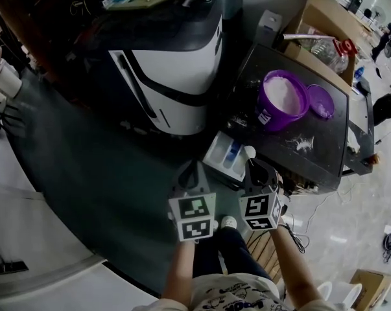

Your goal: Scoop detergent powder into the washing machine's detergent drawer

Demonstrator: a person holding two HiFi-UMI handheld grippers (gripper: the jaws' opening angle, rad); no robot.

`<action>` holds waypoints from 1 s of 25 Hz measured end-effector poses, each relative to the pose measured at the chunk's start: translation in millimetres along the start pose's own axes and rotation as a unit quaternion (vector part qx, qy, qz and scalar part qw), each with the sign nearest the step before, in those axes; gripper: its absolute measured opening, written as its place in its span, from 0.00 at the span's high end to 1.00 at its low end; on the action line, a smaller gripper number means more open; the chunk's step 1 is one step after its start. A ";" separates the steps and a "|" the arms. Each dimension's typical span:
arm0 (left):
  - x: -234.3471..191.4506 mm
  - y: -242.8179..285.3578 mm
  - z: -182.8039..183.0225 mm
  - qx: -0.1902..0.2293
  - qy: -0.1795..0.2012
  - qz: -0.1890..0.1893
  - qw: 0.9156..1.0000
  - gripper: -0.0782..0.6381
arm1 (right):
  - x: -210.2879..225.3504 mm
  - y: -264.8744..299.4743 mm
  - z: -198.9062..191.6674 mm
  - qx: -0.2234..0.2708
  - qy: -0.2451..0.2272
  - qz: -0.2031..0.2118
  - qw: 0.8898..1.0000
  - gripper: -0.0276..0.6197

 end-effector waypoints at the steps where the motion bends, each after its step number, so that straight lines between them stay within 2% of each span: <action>1: 0.9 -1.4 3.8 0.004 0.000 0.000 1.000 0.89 | 4.1 -2.5 4.3 0.005 0.012 -0.003 1.000 0.93; 6: 4.9 -10.0 23.7 0.024 0.004 0.003 1.000 0.89 | 26.2 -18.2 30.6 0.034 0.081 -0.017 0.996 0.93; 13: 13.7 -22.6 56.6 0.057 0.016 0.006 0.998 0.89 | 61.6 -40.2 69.7 0.082 0.165 -0.034 0.982 0.93; 21: 20.4 -37.8 94.6 0.097 0.031 0.012 0.995 0.89 | 95.2 -62.4 101.0 0.126 0.210 -0.048 0.968 0.93; 25: 23.5 -45.8 112.2 0.116 0.040 0.017 0.992 0.89 | 106.9 -70.3 112.8 0.144 0.215 -0.055 0.964 0.93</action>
Point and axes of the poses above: the fingertips, and each gripper's own axes: y forward along the fingers, x to its right, z out of its top, the point moved 1 cm from there along -y, backward along the fingers, and after that the axes turned 8 degrees about -z, right-handed, at the moved point
